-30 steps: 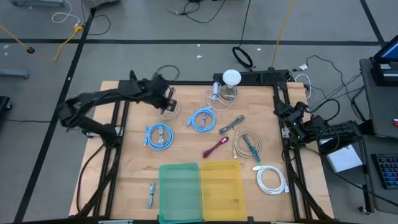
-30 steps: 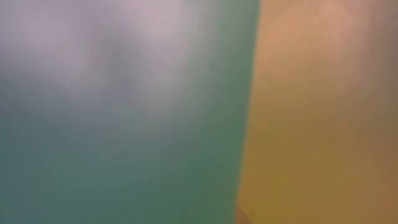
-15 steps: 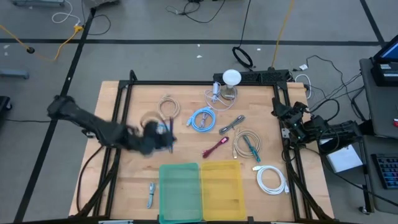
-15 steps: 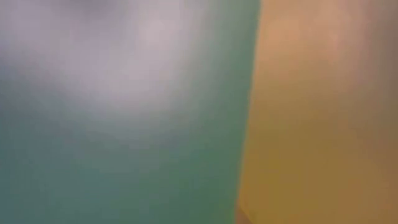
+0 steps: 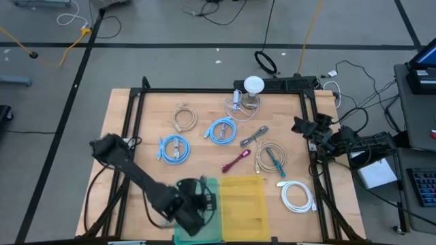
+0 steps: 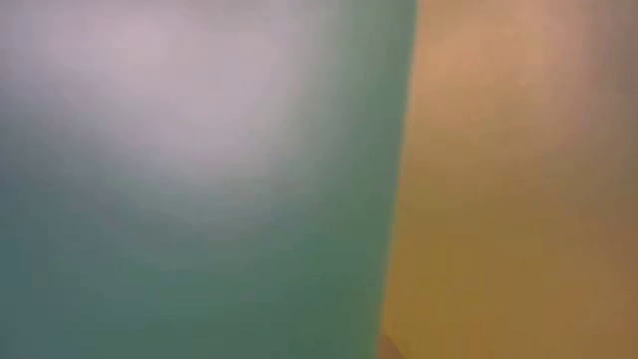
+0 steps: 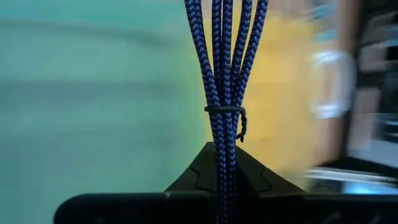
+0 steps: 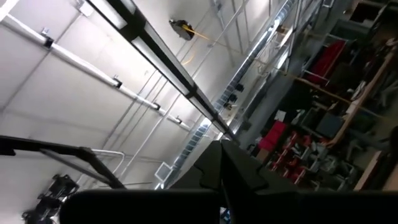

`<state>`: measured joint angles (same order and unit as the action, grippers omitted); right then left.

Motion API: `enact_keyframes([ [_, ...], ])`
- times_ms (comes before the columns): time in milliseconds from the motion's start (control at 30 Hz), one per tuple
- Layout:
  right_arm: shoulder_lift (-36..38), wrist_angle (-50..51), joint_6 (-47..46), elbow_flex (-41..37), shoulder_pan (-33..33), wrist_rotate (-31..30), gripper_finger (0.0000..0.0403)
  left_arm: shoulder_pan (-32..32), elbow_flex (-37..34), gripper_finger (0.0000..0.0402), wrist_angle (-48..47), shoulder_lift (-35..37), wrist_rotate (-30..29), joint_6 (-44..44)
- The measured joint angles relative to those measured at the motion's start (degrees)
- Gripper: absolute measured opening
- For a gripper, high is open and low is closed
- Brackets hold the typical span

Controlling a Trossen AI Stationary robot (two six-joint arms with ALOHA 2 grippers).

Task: Pick & Place USB Port
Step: Put the dark violet charger cable into the green bin

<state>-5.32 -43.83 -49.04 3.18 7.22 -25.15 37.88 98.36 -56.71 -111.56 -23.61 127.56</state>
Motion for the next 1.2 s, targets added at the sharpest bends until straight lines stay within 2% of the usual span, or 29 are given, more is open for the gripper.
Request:
enact_keyframes([
  [100, 0.0, -0.1, -1.3, 0.0, 0.0, 1.8, 0.0000, 1.5, 8.2, 0.0013, -12.1, -5.0, 7.6, 4.6],
  [167, 0.0, 0.0, -1.3, 0.0, 0.0, 3.5, 0.0000, 2.2, 10.7, 0.0013, -15.8, -7.6, 11.9, 5.7],
  [333, 0.0, -0.1, -1.3, 0.0, 0.0, 5.5, 0.0000, 1.5, 11.0, 0.0013, -15.6, -11.3, 13.1, 5.9],
  [533, 0.0, -0.1, -1.7, 0.0, 0.0, 6.1, 0.0000, -0.2, 10.5, 0.0013, -21.8, -13.4, 16.5, 3.4],
  [633, 0.0, -0.1, -2.8, 0.0, 0.0, 6.2, 0.0000, -0.3, 7.6, 0.0013, -20.2, -13.5, 18.4, 3.3],
  [833, 0.0, -0.4, -2.8, 0.0, 0.0, 7.6, 0.0000, 0.5, 0.3, 0.0013, -11.0, -13.5, 20.9, 4.5],
  [933, 0.0, -0.5, -2.8, 0.0, 0.0, 7.8, 0.0000, 0.5, -1.4, 0.0015, -10.6, -13.5, 22.5, 4.6],
  [1200, 0.0, 0.0, -3.5, 0.0, 0.0, 8.8, 0.0000, -1.4, -1.4, 0.0074, -11.2, -12.8, 20.9, -0.4],
])
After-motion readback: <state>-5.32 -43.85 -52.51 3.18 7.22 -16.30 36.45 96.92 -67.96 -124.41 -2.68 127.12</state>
